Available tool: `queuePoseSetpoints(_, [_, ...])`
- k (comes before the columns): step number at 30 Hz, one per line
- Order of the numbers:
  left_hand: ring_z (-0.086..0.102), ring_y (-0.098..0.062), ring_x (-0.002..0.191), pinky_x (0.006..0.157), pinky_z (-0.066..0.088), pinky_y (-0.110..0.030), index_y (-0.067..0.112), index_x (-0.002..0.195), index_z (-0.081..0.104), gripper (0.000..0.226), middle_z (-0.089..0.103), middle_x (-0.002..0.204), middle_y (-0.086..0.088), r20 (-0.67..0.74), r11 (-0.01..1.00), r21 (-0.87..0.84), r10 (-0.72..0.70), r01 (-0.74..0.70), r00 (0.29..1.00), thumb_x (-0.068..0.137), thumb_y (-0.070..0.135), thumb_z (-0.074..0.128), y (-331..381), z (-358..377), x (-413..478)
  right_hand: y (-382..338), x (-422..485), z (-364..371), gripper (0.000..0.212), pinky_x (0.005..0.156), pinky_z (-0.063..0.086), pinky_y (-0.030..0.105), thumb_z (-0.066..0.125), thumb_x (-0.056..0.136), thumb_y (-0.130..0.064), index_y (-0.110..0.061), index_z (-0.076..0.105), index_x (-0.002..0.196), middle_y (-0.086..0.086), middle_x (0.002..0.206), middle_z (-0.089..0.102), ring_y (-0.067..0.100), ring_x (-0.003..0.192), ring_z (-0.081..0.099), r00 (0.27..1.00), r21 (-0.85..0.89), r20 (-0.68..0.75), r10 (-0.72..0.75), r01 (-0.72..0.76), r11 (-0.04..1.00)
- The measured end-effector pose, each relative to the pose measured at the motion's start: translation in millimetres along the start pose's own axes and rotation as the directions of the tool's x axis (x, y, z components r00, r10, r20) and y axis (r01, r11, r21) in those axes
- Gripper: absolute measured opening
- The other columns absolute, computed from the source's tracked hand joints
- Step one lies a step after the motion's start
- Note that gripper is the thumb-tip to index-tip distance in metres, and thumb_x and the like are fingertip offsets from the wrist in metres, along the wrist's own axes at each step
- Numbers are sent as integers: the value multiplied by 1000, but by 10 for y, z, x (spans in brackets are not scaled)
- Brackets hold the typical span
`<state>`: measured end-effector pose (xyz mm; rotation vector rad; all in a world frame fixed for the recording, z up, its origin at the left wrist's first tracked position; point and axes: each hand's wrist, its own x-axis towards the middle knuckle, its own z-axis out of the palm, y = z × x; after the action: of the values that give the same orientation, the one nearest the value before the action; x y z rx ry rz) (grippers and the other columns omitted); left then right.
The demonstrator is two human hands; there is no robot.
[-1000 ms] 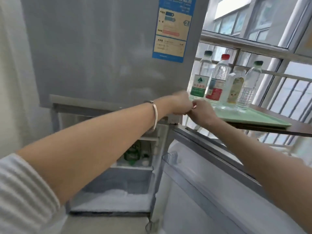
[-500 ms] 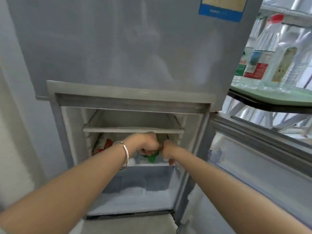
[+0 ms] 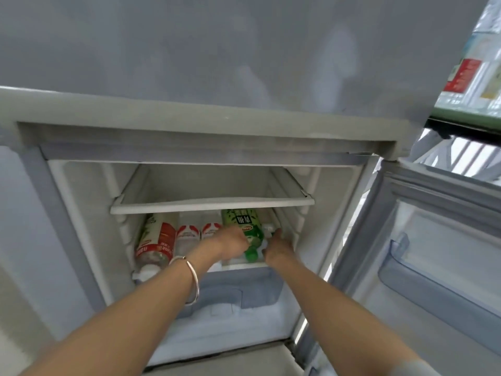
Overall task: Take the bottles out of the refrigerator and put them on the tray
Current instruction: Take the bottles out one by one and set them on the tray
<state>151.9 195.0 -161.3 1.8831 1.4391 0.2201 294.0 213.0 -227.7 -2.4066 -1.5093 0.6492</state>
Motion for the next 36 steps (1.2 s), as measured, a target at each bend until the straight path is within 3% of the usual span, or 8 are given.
queuePoseSetpoints(5, [51, -22, 84, 70, 43, -31, 10, 97, 55, 11, 54, 95, -11, -19, 1000, -29, -8, 8, 1000, 96, 9, 44, -47, 2, 10, 100, -42, 49, 66, 96, 49, 43, 52, 93, -18, -9, 18, 149, 16, 144, 36, 34, 123, 52, 995, 56, -95, -26, 32, 998])
queuePoseSetpoints(10, [60, -26, 98, 85, 50, -35, 5, 102, 65, 22, 62, 105, -11, -84, 1000, 12, -8, 9, 996, 92, 5, 46, 40, 71, -56, 176, -327, -1, 44, 62, 44, 32, 51, 93, -22, -13, 36, 133, 14, 130, 38, 32, 91, 63, 921, 94, -336, -200, 243, 965])
queuePoseSetpoints(13, [49, -19, 92, 87, 46, -34, 22, 76, 52, 21, 53, 85, 0, -103, 1000, 17, 5, -3, 995, 89, 6, 48, 160, 94, -129, 151, -555, -129, 34, 66, 49, 33, 52, 94, -18, -11, 44, 126, 15, 124, 40, 32, 88, 63, 839, 37, -436, -324, 377, 926])
queuePoseSetpoints(18, [58, -25, 112, 95, 47, -33, 6, 133, 49, 49, 58, 129, -13, -122, 999, 8, 35, -34, 992, 85, 10, 62, 381, 100, -329, 186, -885, -436, 30, 67, 46, 28, 49, 98, -21, -12, 47, 126, 12, 122, 43, 24, 84, 60, 758, -96, -479, -442, 455, 885])
queuePoseSetpoints(23, [52, 1, 67, 52, 38, 0, 25, 80, 55, 21, 59, 81, 8, -61, 989, 72, 136, -132, 989, 79, 10, 70, 692, 122, -630, 103, -1354, -897, 41, 62, 41, 33, 42, 97, -34, -18, 42, 134, 11, 130, 40, 33, 86, 63, 713, -171, -449, -539, 523, 835])
queuePoseSetpoints(27, [60, -6, 69, 55, 48, -6, 32, 77, 57, 22, 61, 74, 13, -55, 986, 73, 155, -150, 986, 75, 18, 74, 839, -11, -955, 65, -1759, -1287, 39, 65, 38, 33, 44, 96, -38, -17, 47, 129, 9, 122, 46, 35, 92, 62, 616, -164, -444, -651, 658, 735])
queuePoseSetpoints(30, [69, -22, 94, 73, 62, -38, 19, 102, 63, 41, 69, 100, -4, 90, 996, -64, 62, -56, 994, 68, 5, 82, 1063, -197, -1288, 124, -2025, -1647, 42, 79, 49, 37, 52, 93, -43, -16, 55, 124, 6, 120, 53, 30, 102, 60, 561, -136, -433, -706, 733, 666])
queuePoseSetpoints(36, [66, -18, 106, 77, 60, -38, 25, 110, 69, 48, 68, 119, -4, 246, 989, -78, 141, -126, 959, 70, -1, 80, 1858, -466, -1764, 351, -2417, -2355, 51, 85, 51, 39, 52, 94, -49, -16, 48, 132, 6, 126, 52, 28, 105, 61, 474, -101, -529, -704, 788, 607])
